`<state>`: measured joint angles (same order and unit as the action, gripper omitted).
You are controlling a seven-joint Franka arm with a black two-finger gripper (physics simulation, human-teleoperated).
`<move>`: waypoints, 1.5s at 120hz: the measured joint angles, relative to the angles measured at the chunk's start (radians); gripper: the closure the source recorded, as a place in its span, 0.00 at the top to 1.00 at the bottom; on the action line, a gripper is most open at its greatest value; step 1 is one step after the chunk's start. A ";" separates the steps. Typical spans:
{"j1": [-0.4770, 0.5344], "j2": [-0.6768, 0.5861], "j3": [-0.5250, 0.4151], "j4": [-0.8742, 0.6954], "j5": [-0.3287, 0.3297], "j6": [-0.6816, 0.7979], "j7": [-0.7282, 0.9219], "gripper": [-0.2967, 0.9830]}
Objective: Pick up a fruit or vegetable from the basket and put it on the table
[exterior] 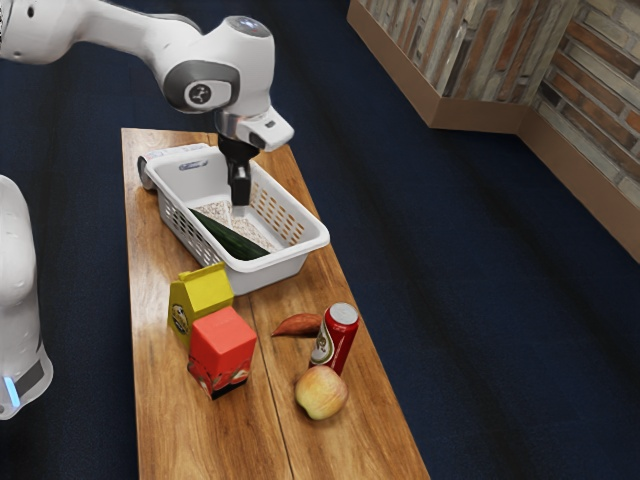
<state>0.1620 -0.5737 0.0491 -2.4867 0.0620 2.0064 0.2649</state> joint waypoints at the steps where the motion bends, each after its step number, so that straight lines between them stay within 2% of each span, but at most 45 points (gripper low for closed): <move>1: 0.000 0.002 0.000 -0.001 0.000 0.002 0.006 0.77; 51: 0.008 0.004 -0.011 -0.057 -0.011 0.090 0.215 0.77; 85: 0.010 -0.010 -0.056 -0.076 -0.061 0.110 0.299 0.77; 149: 0.033 0.048 -0.063 -0.102 -0.098 0.143 0.395 0.76; 180: 0.044 0.052 -0.080 -0.126 -0.142 0.162 0.418 0.76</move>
<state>0.2061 -0.5222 -0.0313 -2.6123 -0.0803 2.1687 0.6826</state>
